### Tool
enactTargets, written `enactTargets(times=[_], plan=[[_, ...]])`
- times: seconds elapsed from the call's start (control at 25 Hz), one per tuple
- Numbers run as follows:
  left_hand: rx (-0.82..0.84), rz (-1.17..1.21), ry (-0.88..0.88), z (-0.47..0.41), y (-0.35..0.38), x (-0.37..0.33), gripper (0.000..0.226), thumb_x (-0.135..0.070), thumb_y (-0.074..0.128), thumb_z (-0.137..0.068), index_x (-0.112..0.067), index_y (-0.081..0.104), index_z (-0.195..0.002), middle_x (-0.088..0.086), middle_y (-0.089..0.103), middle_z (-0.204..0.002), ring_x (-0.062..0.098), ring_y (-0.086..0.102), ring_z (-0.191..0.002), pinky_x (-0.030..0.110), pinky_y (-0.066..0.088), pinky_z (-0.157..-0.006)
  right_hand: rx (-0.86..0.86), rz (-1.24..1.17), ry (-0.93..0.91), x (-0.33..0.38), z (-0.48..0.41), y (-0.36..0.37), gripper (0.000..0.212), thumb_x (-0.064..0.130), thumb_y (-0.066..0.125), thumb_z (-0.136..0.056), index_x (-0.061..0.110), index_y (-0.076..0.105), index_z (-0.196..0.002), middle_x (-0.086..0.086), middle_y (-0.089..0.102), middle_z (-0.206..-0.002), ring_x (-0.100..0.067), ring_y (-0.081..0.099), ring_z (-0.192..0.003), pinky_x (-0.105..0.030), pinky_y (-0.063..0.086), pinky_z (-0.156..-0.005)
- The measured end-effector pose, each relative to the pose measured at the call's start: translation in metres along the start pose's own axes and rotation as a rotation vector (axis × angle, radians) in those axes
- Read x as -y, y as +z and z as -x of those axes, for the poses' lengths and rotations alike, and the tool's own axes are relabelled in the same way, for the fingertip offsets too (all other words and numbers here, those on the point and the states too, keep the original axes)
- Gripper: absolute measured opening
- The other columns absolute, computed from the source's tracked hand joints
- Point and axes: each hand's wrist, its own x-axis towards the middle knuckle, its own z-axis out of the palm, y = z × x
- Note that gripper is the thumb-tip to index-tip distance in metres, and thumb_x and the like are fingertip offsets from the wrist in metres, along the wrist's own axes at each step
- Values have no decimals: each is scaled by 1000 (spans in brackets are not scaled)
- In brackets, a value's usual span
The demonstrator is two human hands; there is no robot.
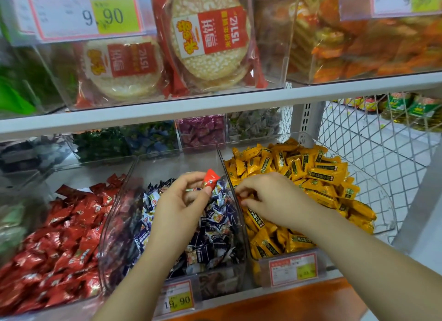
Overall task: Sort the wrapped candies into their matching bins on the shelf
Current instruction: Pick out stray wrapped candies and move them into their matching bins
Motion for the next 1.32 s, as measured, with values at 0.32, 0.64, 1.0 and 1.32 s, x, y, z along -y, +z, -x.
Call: enactTargets(times=[0.32, 0.64, 1.0, 1.32], plan=[[6, -35, -12, -1, -3, -3, 18, -16, 63, -87, -32, 63, -96, -6, 67, -70, 1, 54, -55, 10, 41, -51, -36, 61, 60, -4, -14, 23, 26, 35, 63, -85, 31, 59, -111, 13, 65, -102, -6, 58, -91, -34, 36, -96], [53, 305, -185, 12, 6, -13, 13, -16, 62, -85, -23, 69, -94, 2, 72, -93, 14, 68, -91, 22, 54, -77, -246, -812, 109, 11, 16, -16, 21, 17, 70, -80, 25, 59, -97, -1, 66, -85, -5, 51, -66, -12, 45, -63], [143, 635, -349, 28, -19, -22, 20, -14, 61, -81, -11, 66, -99, 6, 68, -87, 11, 64, -78, 20, 54, -65, -264, -685, 24, 50, 19, 7, 29, 18, 75, -75, 37, 61, -93, 14, 52, -72, 0, 46, -58, -11, 41, -59], [-540, -357, 19, 18, -127, 11, 11, -22, 64, -86, -27, 65, -96, 2, 69, -94, 19, 64, -88, 34, 50, -82, -338, -411, 94, 42, 14, 29, 15, 17, 67, -83, 28, 66, -92, 20, 58, -92, -6, 54, -96, -6, 33, -77]])
